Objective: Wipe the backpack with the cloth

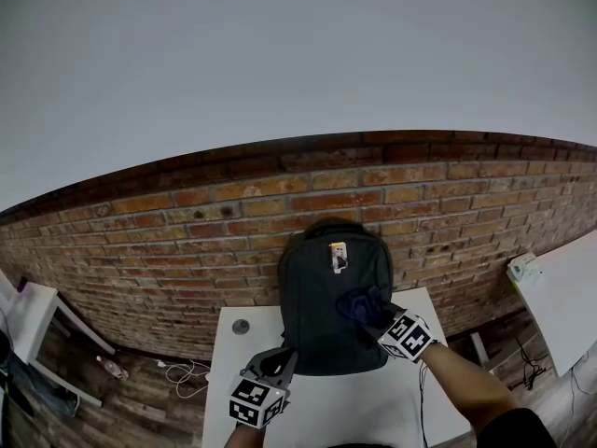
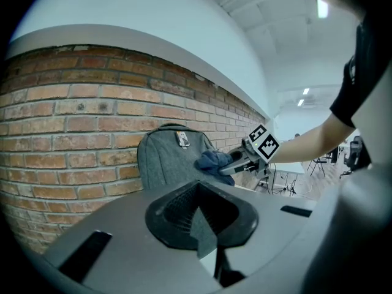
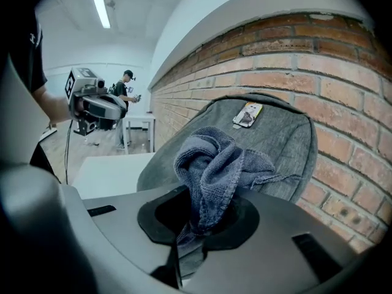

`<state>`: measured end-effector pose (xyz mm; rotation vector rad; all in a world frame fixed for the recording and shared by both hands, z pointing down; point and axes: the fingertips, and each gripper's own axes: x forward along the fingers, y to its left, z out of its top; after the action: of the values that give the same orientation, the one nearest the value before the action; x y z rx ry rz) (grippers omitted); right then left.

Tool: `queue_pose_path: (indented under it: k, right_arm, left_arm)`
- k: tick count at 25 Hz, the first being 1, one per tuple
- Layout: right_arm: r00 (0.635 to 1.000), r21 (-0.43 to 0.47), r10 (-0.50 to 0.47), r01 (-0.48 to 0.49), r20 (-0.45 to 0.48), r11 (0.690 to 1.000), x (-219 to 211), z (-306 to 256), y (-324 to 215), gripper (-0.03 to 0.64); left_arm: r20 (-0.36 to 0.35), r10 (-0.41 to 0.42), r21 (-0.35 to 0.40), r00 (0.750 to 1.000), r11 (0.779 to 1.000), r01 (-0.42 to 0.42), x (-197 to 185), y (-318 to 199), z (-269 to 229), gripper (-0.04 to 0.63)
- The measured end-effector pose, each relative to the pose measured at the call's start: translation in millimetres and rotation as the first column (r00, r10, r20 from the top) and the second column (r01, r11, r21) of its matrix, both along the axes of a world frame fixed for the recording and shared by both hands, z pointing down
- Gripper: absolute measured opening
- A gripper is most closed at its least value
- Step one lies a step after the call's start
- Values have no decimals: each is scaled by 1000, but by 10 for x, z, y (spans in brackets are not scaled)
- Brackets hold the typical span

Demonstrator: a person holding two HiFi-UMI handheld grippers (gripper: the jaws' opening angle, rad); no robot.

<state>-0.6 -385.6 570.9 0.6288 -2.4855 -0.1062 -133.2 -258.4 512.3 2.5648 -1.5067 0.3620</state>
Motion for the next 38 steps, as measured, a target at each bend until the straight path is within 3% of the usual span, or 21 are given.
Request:
queue_pose_path:
  k: [6,10,13,16,22,25,38]
  right_arm:
    - [998,-86,-21,26,59,996,104,219,266,52]
    - [998,-147,-54,59,35,987,227,518,493,52]
    - [992,-185,-97,82,-76,979,362,887,679,52]
    - [956,-190,-167,123,-242,974,527,1375,919,52]
    - [928,-254,-205,126,-312,959,615,1756,1139,52]
    - [912,-257,-233,150,-336,955,560,1826,1206,52]
    - [929,-185,-229,179,-292,966,254,1398,1026,52]
  left_arm:
    - [-5,7,-4,1000,1000,-7,36,10,11,-18]
    - [-1,14,-12,1000,1000,-14,55,20,39,-18]
    - [-2,14,-17,1000,1000,-15,57,15,68,-18]
    - [-3,17,-22,1000,1000,-17,61,22,84,-18]
    - [-1,23,-40,1000,999,-23,91,33,165,-18]
    - [-4,22,-47,1000,999,-22,88,35,202,-18]
    - [-4,2,-28,1000,1000,-2,-34,-34,124,-18]
